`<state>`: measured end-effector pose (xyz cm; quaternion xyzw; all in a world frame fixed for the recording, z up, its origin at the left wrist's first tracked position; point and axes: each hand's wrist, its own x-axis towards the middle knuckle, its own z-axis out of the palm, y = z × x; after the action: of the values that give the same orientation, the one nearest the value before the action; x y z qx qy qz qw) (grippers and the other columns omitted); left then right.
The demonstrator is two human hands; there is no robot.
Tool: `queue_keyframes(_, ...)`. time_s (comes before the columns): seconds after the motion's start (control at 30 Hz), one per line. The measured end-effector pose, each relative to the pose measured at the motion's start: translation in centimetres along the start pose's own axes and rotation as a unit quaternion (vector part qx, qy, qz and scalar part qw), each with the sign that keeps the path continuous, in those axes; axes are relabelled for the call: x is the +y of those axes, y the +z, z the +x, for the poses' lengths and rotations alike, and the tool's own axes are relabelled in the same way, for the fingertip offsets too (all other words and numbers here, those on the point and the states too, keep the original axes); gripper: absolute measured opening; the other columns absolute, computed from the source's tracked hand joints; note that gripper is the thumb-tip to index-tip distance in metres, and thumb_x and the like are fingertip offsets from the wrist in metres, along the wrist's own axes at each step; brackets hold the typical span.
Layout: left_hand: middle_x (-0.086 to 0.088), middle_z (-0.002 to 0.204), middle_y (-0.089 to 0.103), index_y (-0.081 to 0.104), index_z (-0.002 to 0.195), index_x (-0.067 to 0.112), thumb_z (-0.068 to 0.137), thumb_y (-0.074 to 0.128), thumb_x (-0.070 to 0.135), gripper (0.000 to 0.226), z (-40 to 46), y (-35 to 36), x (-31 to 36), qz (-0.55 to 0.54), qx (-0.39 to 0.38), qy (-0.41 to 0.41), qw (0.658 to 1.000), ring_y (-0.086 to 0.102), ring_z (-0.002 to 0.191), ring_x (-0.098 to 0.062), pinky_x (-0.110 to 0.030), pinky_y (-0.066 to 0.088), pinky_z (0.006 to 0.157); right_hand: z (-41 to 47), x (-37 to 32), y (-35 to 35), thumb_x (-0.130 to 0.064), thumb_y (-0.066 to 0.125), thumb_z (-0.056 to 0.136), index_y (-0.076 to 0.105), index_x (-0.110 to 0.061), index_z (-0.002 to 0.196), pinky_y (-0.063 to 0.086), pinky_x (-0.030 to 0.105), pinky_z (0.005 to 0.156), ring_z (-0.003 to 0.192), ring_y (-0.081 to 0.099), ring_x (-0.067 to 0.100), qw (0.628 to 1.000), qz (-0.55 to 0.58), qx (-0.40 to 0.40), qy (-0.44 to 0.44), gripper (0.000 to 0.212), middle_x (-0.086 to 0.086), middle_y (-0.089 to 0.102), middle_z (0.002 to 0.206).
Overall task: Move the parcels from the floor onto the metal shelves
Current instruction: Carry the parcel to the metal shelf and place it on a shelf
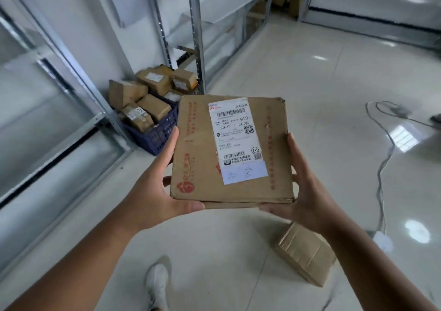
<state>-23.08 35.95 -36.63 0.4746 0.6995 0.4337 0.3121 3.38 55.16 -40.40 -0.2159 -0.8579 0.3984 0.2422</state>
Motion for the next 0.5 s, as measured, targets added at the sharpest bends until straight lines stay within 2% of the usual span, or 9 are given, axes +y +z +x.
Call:
queue_keyframes(0.07,0.042,0.167,0.029,-0.001,0.162,0.062,0.056,0.099,0.052,0.146,-3.1,-2.5,2.7,0.008,0.045,-0.009,0.999,0.036,0.153,0.014,-0.022,0.05,0.112,1.5,-3.8,-0.2,-0.065,0.086,0.068,-0.012,-0.029,0.166,0.049,0.016,0.107,0.149,0.052,0.015,1.0,0.008,-0.027,-0.013,0.143,-0.003,0.026,0.175)
queue_keyframes(0.13,0.045,0.165,0.027,-0.003,0.158,0.068,0.054,0.099,0.053,0.146,-6.6,-5.2,5.6,0.016,0.091,-0.021,0.996,0.034,0.15,0.019,-0.023,0.046,0.113,3.1,-8.0,-0.1,-0.056,0.087,0.065,-0.012,-0.041,0.165,0.044,0.009,0.106,0.15,0.047,0.002,0.998,0.026,-0.055,-0.029,0.142,-0.014,0.022,0.174)
queue_keyframes(0.27,0.054,0.155,0.034,-0.001,0.152,0.076,0.045,0.098,0.056,0.147,-13.5,-10.6,10.8,0.028,0.184,-0.052,0.981,0.046,0.141,0.022,-0.029,0.045,0.115,6.2,-16.6,0.6,-0.055,0.089,0.061,-0.011,-0.051,0.163,0.041,0.006,0.108,0.154,0.038,-0.003,0.988,0.066,-0.117,-0.079,0.143,-0.029,0.018,0.173)
queue_keyframes(0.33,0.053,0.154,0.037,0.001,0.149,0.08,0.044,0.098,0.051,0.146,-16.9,-13.1,13.2,0.033,0.232,-0.066,0.97,0.053,0.139,0.013,-0.034,0.051,0.113,7.6,-20.9,1.4,-0.057,0.09,0.057,-0.011,-0.058,0.16,0.037,0.001,0.107,0.155,0.031,-0.009,0.98,0.09,-0.147,-0.102,0.144,-0.043,0.015,0.168)
queue_keyframes(0.4,0.049,0.156,0.038,0.003,0.148,0.082,0.043,0.099,0.05,0.146,-20.0,-15.3,15.4,0.036,0.278,-0.07,0.957,0.056,0.141,0.006,-0.039,0.055,0.112,8.8,-25.1,2.3,-0.064,0.092,0.053,-0.011,-0.066,0.156,0.035,-0.002,0.106,0.153,0.03,-0.014,0.972,0.113,-0.171,-0.119,0.145,-0.048,0.014,0.165)
queue_keyframes(0.5,0.047,0.155,0.043,0.003,0.15,0.079,0.038,0.101,0.059,0.149,-24.6,-18.0,18.4,0.044,0.333,-0.075,0.939,0.056,0.139,0.009,-0.048,0.053,0.115,10.1,-31.0,3.6,-0.062,0.092,0.054,-0.011,-0.072,0.153,0.032,-0.005,0.104,0.146,0.03,-0.025,0.957,0.14,-0.206,-0.148,0.144,-0.054,0.013,0.161)
